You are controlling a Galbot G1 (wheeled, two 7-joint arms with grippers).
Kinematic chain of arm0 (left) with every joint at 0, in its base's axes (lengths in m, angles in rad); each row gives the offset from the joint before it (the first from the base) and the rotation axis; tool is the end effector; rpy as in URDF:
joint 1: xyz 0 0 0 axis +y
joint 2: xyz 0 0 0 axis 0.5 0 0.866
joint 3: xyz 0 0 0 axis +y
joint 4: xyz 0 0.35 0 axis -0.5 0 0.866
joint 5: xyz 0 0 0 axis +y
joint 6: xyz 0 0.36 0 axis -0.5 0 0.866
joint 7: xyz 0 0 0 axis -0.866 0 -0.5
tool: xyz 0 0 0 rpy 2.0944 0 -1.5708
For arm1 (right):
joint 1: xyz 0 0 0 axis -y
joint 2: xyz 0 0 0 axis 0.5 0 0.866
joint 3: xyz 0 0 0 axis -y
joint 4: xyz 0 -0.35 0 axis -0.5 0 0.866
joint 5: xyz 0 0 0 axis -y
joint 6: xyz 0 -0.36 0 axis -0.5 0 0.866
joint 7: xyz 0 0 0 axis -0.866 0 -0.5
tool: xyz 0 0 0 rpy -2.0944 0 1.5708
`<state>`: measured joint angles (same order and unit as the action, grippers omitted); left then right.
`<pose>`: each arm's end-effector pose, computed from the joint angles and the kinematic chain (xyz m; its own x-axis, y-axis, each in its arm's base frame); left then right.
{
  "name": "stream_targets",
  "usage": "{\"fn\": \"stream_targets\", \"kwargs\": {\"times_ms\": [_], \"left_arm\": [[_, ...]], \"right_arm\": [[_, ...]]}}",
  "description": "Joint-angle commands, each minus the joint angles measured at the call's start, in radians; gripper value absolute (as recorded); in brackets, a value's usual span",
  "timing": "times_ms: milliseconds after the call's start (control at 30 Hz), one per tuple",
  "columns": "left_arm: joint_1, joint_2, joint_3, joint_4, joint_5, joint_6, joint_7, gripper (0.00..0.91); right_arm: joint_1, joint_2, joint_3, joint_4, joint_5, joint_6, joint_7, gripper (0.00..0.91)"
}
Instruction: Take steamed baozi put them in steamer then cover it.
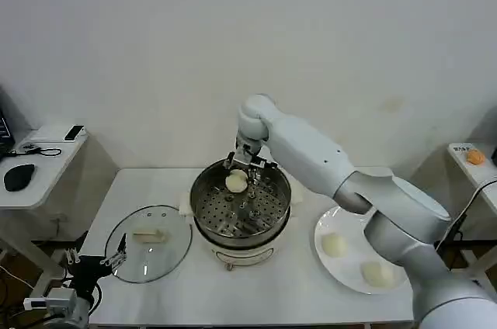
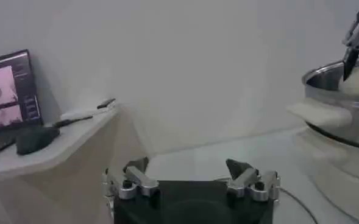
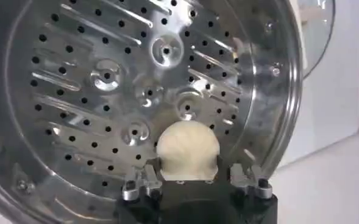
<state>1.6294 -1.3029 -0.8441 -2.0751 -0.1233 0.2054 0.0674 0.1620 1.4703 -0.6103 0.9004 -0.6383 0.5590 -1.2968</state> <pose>0.1710 0.1424 -0.2843 -0.9674 -0.1241 0.2206 -0.0663 0.9654 0.2523 0.6001 0.1967 -0.0994 -0.2011 -0.2165 0.9554 -0.2643 -0.9271 -0.2657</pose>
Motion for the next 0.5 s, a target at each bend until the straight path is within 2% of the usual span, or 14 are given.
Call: {"fn": "stream_targets", "kwargs": {"times_ms": [33, 67, 400, 500], "left_arm": [[0.000, 0.000, 0.001, 0.001, 0.000, 0.000, 0.000, 0.907], [0.000, 0.000, 0.001, 0.002, 0.000, -0.001, 0.000, 0.907], [0.003, 0.000, 0.002, 0.003, 0.003, -0.010, 0.001, 0.907], [0.000, 0.002, 0.003, 0.007, 0.003, -0.009, 0.003, 0.907]], "right_arm": [[0.001, 0.007, 0.002, -0.015, -0.004, 0.001, 0.001, 0.725], [-0.001, 0.006, 0.002, -0.015, -0.006, 0.001, 0.002, 0.907], [-0.001, -0.003, 0.017, -0.004, 0.003, -0.009, 0.015, 0.907], [0.008, -0.031, 0.019, 0.046, 0.023, -0.034, 0.014, 0.907]]}}
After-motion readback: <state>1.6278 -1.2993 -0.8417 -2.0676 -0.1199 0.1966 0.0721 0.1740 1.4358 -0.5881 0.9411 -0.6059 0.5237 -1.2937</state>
